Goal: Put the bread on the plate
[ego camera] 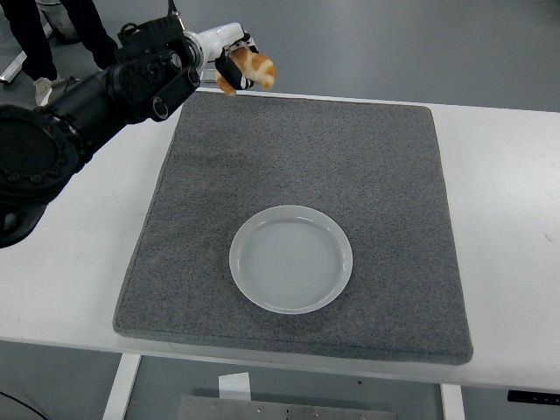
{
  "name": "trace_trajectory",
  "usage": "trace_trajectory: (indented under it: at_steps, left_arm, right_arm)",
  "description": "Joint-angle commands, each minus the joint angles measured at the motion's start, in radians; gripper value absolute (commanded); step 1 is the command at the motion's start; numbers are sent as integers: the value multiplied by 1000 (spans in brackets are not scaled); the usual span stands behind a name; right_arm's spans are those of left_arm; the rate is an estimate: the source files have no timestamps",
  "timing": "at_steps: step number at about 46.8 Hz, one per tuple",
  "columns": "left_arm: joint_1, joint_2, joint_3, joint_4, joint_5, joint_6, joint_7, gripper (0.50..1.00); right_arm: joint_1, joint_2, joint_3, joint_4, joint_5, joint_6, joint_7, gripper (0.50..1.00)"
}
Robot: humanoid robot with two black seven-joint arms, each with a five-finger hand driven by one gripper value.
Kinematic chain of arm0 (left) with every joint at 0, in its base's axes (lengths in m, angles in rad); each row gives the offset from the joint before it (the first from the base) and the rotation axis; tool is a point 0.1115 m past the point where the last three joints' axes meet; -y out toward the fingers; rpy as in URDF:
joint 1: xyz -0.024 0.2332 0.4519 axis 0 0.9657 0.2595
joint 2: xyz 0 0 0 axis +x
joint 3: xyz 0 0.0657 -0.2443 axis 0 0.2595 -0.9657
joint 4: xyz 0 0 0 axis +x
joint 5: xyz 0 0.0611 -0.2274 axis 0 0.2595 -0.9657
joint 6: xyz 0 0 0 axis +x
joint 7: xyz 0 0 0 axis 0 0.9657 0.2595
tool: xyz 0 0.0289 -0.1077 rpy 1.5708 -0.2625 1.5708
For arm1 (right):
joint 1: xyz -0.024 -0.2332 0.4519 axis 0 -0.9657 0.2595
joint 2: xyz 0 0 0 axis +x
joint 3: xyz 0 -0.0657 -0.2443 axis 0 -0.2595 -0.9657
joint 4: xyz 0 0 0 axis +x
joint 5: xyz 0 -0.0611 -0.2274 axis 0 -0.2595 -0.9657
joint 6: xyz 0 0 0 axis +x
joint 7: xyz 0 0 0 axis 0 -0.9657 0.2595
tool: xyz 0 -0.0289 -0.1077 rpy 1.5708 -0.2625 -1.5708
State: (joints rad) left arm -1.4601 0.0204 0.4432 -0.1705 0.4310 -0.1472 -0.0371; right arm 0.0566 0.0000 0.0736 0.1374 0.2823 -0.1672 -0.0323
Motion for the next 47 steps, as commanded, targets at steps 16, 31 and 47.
trace_trajectory:
  at_steps: [16,31,47]
  left_arm:
    - [-184,111,-185,-23,-26,-348,-53,500]
    - [-247,285,-290,-438,-9,-310,-181,500]
    - [-264,374,-393,-783,18,-186,-336,500]
  right_arm:
    - [0,0,0,1,0,0,0,954]
    - [0,0,0,1,0,0,0,952]
    - [0,0,0,1,0,0,0,952]
